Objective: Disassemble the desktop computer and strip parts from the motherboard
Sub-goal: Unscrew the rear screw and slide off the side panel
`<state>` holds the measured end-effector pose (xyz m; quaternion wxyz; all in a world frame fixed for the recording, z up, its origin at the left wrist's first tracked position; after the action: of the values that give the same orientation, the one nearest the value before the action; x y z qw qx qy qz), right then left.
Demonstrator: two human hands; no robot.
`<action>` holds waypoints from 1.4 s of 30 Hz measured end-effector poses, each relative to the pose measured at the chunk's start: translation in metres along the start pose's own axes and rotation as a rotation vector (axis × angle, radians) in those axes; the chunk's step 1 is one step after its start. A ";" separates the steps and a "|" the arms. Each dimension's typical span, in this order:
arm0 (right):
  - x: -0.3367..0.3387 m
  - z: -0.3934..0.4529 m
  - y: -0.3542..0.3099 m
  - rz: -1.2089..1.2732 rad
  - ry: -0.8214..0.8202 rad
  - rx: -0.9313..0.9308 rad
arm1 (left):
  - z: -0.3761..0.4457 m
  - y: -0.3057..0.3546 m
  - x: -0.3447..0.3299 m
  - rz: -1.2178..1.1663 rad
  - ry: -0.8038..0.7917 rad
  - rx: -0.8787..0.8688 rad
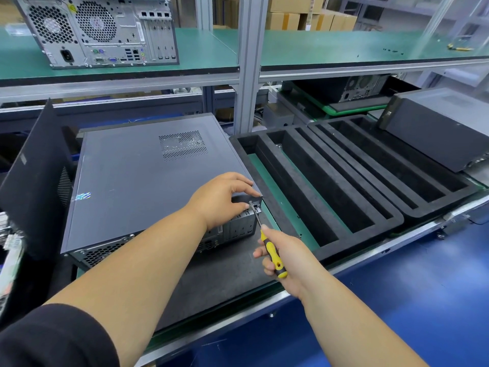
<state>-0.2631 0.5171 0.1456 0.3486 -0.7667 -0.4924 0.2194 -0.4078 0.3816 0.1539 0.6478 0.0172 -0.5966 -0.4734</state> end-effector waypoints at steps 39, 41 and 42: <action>0.001 -0.006 0.001 -0.044 0.008 0.056 | -0.009 0.007 0.008 -0.328 0.201 0.119; 0.004 -0.003 0.002 -0.037 -0.008 0.088 | -0.017 0.013 0.009 -0.502 0.338 0.242; 0.004 -0.002 0.003 -0.019 -0.015 0.085 | -0.020 0.017 0.008 -0.589 0.365 0.304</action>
<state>-0.2579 0.5193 0.1449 0.3794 -0.7448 -0.4924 0.2426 -0.3834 0.3747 0.1641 0.5694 0.3682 -0.5045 -0.5345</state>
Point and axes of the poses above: each hand's wrist, its own z-axis towards the middle knuckle, its own x-axis out of the back of the hand, y = z × x, the point moved 1 cm from there along z, towards the middle knuckle, and after that the axes turned 9 degrees about y, right-handed, at the moved point
